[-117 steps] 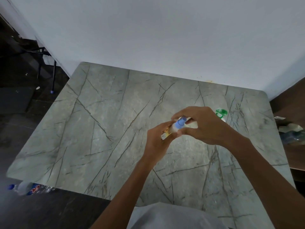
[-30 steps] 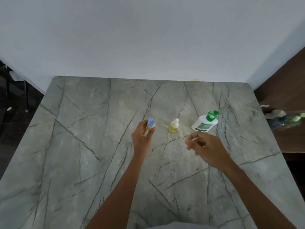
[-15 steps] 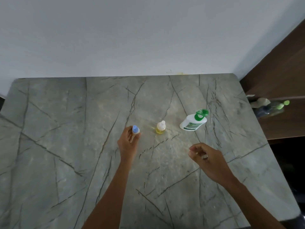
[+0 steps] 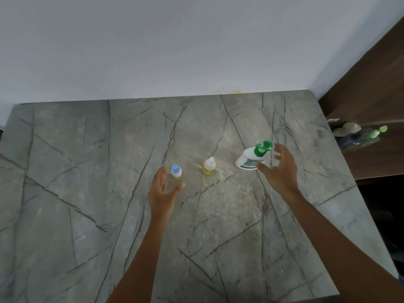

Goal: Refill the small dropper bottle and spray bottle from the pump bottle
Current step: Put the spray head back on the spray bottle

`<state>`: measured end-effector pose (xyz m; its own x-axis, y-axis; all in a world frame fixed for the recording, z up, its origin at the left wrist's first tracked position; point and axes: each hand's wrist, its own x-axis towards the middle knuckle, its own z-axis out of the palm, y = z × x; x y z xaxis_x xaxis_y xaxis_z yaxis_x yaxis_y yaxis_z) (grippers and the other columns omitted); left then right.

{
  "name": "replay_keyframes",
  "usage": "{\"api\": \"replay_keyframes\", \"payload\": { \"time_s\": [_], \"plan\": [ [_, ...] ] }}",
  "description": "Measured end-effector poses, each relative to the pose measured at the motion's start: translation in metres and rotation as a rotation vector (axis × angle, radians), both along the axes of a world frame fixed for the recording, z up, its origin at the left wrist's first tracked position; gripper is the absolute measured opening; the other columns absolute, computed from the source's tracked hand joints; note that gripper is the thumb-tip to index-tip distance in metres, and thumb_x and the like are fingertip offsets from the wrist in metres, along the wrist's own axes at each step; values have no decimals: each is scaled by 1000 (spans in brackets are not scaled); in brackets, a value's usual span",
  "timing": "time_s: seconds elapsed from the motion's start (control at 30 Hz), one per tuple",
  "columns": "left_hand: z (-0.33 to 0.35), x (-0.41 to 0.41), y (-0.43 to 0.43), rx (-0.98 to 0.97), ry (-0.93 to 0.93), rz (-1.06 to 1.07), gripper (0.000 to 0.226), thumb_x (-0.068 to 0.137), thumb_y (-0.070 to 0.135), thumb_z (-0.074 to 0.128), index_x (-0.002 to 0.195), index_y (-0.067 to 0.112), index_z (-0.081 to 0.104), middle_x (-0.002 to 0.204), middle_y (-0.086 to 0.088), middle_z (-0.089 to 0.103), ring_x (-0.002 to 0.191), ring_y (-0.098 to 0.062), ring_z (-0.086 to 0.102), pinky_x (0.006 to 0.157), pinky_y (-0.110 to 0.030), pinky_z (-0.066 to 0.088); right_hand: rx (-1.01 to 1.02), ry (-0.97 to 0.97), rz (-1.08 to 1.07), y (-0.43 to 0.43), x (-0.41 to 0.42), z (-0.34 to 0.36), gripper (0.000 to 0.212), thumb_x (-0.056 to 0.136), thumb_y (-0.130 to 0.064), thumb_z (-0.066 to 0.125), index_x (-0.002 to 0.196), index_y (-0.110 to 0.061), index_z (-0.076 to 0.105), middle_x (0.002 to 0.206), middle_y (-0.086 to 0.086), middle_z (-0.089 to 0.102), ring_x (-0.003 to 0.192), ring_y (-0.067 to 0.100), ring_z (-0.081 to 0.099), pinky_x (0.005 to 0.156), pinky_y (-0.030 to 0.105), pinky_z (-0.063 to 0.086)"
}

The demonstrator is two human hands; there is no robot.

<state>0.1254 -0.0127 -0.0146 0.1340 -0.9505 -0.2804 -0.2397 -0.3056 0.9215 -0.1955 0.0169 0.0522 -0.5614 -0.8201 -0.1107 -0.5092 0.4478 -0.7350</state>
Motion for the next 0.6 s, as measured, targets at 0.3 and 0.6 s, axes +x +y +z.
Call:
{"api": "replay_keyframes", "payload": {
  "time_s": [0.3, 0.6],
  "plan": [
    [42, -51, 73, -199, -189, 72, 15, 93, 24, 64, 107, 27, 64, 101, 10, 68, 89, -4, 66, 76, -29, 59, -49, 33, 100, -17, 14, -18, 55, 67, -40, 77, 115, -18, 60, 99, -7, 63, 85, 9, 59, 69, 19, 46],
    [42, -162, 41, -145, -116, -433, 52, 92, 16, 64, 140, 20, 47, 138, 5, 55, 127, -7, 50, 107, -31, 42, -39, -70, 49, 5, 40, -20, 69, 67, -50, 77, 122, -21, 47, 111, 1, 52, 92, 13, 56, 71, 24, 52]
  ]
}}
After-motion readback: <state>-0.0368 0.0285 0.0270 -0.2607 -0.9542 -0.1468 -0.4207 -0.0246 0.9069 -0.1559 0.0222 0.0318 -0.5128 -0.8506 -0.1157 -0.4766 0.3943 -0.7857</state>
